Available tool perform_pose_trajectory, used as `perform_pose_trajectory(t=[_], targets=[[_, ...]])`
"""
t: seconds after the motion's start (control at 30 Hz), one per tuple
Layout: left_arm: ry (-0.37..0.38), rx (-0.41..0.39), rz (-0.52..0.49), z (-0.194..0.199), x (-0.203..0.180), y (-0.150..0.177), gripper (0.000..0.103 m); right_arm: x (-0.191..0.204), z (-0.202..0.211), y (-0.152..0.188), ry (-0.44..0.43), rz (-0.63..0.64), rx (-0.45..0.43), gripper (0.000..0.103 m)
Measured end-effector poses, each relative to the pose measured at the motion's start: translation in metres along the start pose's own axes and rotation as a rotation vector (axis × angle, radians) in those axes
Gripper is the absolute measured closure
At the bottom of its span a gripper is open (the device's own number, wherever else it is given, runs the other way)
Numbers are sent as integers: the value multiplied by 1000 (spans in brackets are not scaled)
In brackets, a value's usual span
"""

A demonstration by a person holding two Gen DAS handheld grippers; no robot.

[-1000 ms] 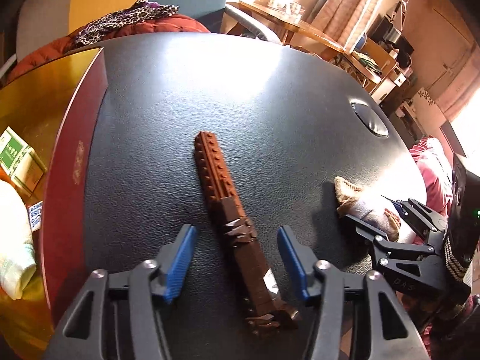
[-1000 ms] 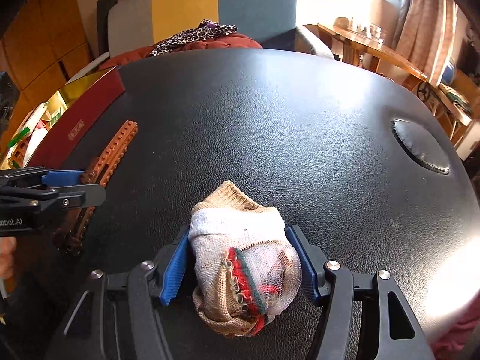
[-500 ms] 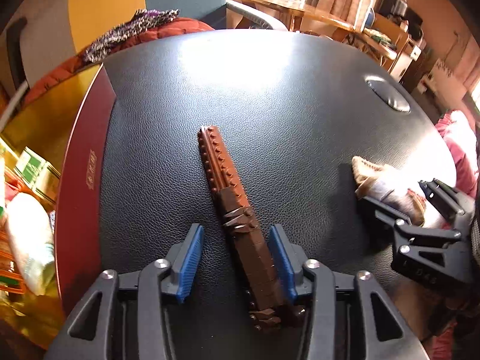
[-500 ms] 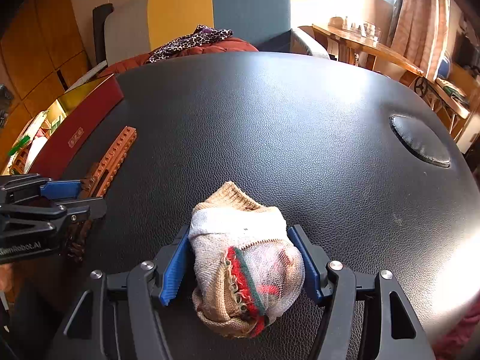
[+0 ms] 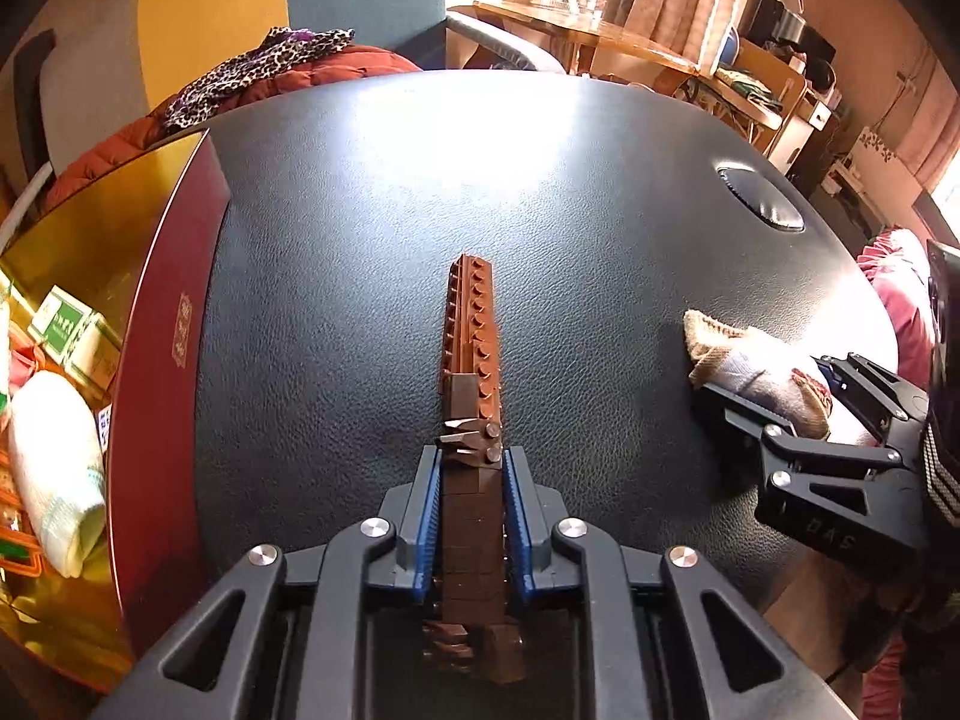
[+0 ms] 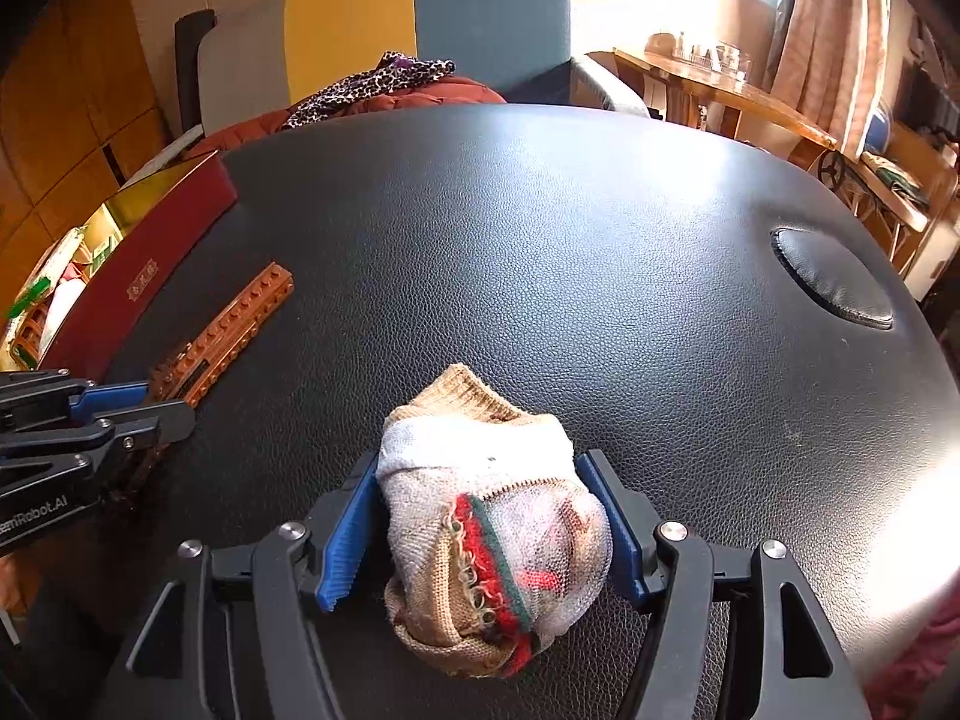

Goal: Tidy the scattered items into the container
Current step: 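Carry the brown brick bar into the gold tray and open the left tool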

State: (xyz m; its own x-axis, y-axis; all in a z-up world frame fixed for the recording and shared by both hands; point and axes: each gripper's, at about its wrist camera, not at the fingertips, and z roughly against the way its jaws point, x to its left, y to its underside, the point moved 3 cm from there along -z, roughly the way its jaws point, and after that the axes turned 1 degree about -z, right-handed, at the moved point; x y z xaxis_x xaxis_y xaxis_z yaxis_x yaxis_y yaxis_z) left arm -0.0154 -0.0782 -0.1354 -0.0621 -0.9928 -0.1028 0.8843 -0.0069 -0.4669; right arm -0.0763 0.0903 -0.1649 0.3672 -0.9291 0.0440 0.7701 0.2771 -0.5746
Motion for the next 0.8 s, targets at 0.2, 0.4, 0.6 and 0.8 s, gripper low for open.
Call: perform_pose_trajectory(t=[0.2,0.4,0.6,0.8], targets=[[57,-23,32,-7,-5,-11,84,1,-1,-1,21,-4,4,36],[111,-82,79,15,7,-12,84,4,0,-2,50,-12,12,36],[116,-157,133,51,37,-8,84,11,3,0,91,-20,1,43],[97,-226,167,80,60,-10,84,19,6,0,113,-20,-7,56]])
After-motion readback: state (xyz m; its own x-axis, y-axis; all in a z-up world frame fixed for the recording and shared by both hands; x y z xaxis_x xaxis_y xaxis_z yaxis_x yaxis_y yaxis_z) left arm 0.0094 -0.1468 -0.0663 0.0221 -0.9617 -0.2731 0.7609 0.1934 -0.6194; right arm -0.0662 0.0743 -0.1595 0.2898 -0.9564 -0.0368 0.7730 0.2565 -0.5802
